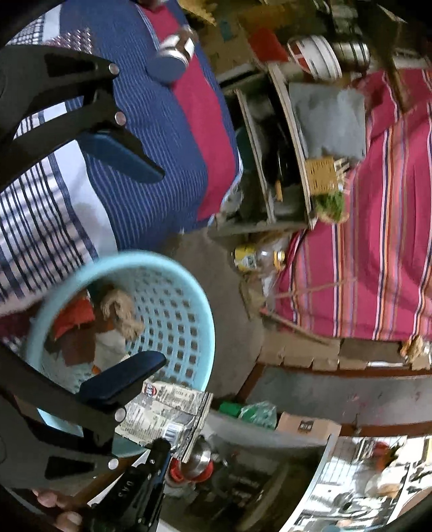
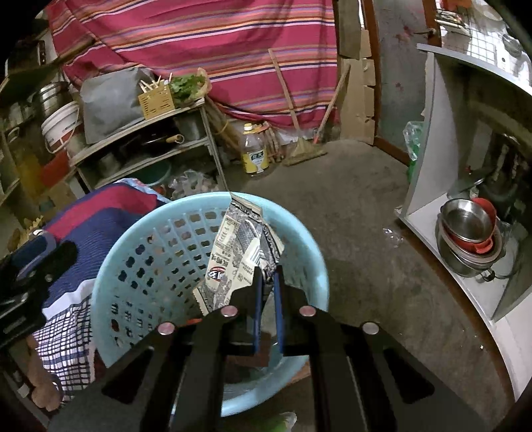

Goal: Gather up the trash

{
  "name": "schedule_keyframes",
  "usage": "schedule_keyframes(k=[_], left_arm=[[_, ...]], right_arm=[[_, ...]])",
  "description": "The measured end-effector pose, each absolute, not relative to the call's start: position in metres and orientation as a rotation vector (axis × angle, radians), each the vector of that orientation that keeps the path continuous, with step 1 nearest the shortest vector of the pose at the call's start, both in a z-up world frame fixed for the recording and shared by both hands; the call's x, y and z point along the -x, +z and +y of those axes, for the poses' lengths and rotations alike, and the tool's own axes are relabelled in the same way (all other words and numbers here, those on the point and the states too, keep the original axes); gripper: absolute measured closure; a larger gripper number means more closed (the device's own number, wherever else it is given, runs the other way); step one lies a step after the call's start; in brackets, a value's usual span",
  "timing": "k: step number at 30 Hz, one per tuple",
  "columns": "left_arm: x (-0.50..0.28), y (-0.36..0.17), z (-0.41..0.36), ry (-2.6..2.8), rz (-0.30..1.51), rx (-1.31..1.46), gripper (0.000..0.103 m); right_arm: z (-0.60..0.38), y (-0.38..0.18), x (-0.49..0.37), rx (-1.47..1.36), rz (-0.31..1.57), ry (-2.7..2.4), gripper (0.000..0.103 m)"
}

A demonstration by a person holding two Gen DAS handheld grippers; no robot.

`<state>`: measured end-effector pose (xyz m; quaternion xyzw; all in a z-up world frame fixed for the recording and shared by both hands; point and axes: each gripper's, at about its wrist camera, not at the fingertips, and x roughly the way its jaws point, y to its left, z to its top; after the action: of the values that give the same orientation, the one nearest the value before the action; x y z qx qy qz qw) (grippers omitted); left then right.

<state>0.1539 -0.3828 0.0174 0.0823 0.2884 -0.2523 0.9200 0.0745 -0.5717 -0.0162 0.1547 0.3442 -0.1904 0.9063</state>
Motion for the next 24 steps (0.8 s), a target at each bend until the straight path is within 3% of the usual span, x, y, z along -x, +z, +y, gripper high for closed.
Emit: schedule_keyframes(k=[11, 12, 14, 15, 21, 24], left_arm=[[-0.152, 0.037, -0.285, -0.341, 0.582, -0.147, 0.006], [-0.150, 0.039, -0.275, -0.328, 0.587, -0.137, 0.006], [-0.149, 0.041, -0.259, -0.304, 0.602, -0.132, 0.006], [-0.147, 0.041, -0.249, -0.293, 0.603, -0.132, 0.006], [-0.132, 0.046, -0.197, -0.215, 0.579, -0.105, 0.005], [-0.128, 0.048, -0.168, -0.196, 0.585, -0.041, 0.006]], right_arm=[[-0.549, -0.028, -0.102, -0.327, 0.767, -0.405, 0.093], [-0.546, -0.030, -0.105, -0.324, 0.779, -0.417, 0.089], [-0.543, -0.032, -0.105, -0.331, 0.773, -0.441, 0.041], [-0.541, -0.032, -0.104, -0.328, 0.764, -0.459, 0.034], [-0.535, -0.035, -0.110, -0.307, 0.805, -0.497, 0.028], [-0.527, -0.026, -0.108, -0.293, 0.782, -0.523, 0.018]])
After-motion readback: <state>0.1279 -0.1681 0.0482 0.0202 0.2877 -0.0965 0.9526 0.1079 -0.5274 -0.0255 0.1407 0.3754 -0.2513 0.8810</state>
